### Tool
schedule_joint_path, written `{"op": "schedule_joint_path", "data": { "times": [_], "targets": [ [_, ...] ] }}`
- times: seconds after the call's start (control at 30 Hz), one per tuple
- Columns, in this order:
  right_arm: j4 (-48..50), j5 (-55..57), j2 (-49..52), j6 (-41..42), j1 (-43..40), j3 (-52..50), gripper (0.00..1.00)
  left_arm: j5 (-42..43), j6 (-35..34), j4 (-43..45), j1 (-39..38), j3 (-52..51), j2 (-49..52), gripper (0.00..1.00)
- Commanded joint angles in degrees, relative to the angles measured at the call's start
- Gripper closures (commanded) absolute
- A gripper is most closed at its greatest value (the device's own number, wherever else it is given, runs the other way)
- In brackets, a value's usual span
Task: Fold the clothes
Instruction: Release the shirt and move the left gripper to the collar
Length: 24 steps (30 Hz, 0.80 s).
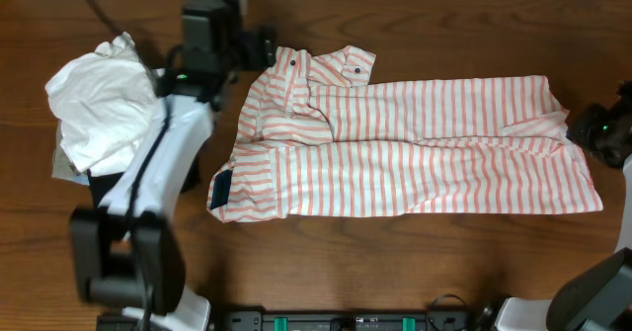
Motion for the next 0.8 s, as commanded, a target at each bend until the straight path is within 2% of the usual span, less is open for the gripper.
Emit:
{"op": "schedule_joint_path", "data": {
  "times": [0.0,0.13,0.3,0.57,0.63,0.77],
  "targets": [
    [-0.1,-0.7,0.4,-1.2,1.3,-0.3,0.67,2.7,0.1,3.4,-3.4,-0.3,7.4,0.18],
    [-0.7,-0.7,0.4,-1.4,1.4,-0.3,0.67,1.5,0.1,8.2,-6.9,-0.3,14.4,0.21],
    [-1.5,-0.7,0.4,-1.8,1.4,-0.3,0.67,-6.4,0.1,9.3,-7.8,-0.3,17.9,0.25],
    [-1.5,-0.8,0.4,-1.8,1.4,-0.3,0.67,-6.8,0.1,9.2,-7.8,-0.3,20.5,0.26],
    [-1.5,-0.8,0.4,-1.8,1.4,-0.3,0.67,-6.8,0.1,9.3,-7.8,-0.3,21.1,0.30],
    [-1.5,-1.0,0.4,-1.7,1.4,-0.3,0.67,-6.8,0.1,9.3,-7.8,-0.3,21.2,0.31]
  ]
}}
